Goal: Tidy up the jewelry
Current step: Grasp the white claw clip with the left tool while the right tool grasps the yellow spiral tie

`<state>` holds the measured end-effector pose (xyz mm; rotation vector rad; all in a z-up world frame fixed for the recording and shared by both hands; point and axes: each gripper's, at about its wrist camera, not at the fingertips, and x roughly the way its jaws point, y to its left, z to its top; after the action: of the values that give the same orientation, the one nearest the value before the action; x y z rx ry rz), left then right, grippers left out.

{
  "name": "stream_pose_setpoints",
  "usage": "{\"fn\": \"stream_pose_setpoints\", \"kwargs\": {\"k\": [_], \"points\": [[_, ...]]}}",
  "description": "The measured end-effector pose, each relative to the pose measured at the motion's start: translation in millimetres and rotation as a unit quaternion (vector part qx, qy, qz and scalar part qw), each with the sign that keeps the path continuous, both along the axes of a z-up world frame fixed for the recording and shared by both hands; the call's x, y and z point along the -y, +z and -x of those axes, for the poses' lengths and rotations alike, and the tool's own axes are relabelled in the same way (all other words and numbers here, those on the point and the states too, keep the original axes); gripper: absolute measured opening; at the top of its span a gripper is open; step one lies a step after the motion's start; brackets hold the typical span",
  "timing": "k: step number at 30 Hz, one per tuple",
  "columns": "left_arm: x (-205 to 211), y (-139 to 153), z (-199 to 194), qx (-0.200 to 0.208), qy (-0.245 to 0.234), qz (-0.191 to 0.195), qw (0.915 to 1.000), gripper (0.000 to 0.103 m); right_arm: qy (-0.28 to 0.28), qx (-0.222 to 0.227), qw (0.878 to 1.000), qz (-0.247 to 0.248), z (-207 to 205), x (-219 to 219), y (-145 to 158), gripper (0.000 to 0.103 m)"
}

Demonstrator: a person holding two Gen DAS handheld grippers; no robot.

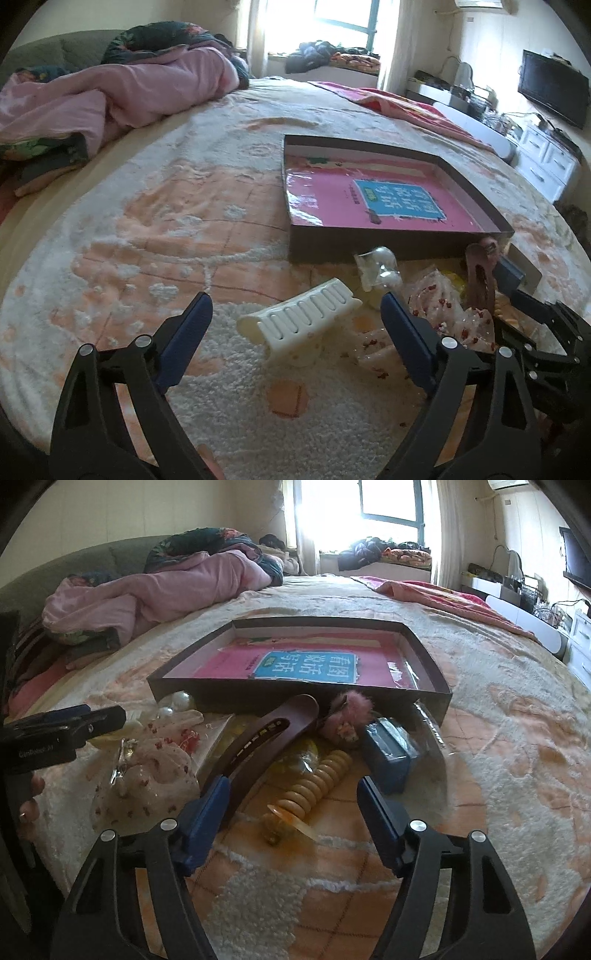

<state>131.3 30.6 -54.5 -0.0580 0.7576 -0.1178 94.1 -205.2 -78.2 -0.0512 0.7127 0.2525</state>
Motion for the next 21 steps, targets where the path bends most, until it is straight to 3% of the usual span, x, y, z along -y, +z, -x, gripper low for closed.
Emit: {"fn": "stream_pose_setpoints", "kwargs": {"k": [7, 13, 15, 21], "points": [[5, -11, -12, -0.017, -0.026, -0.001, 0.9995, 0.067, 0.006, -0.005, 1.0, -0.019, 2, 7, 1, 0.06], [7, -15, -20, -0.025, -0.044, 0.003, 0.9987, 0.04, 0.002, -0.016, 0.999, -0.039, 5, 16, 2, 0.053], [10, -16, -19, -0.026, -0.055, 0.002, 0.9982, 0.022, -0.002, -0.016, 0.999, -0.039, 7, 18, 3, 0.047], [13, -11, -13, -0.016, -0.063, 0.004, 0.9979, 0.02, -0.009, -0.039, 0.999, -0.037, 0, 13, -2, 0.043]]}}
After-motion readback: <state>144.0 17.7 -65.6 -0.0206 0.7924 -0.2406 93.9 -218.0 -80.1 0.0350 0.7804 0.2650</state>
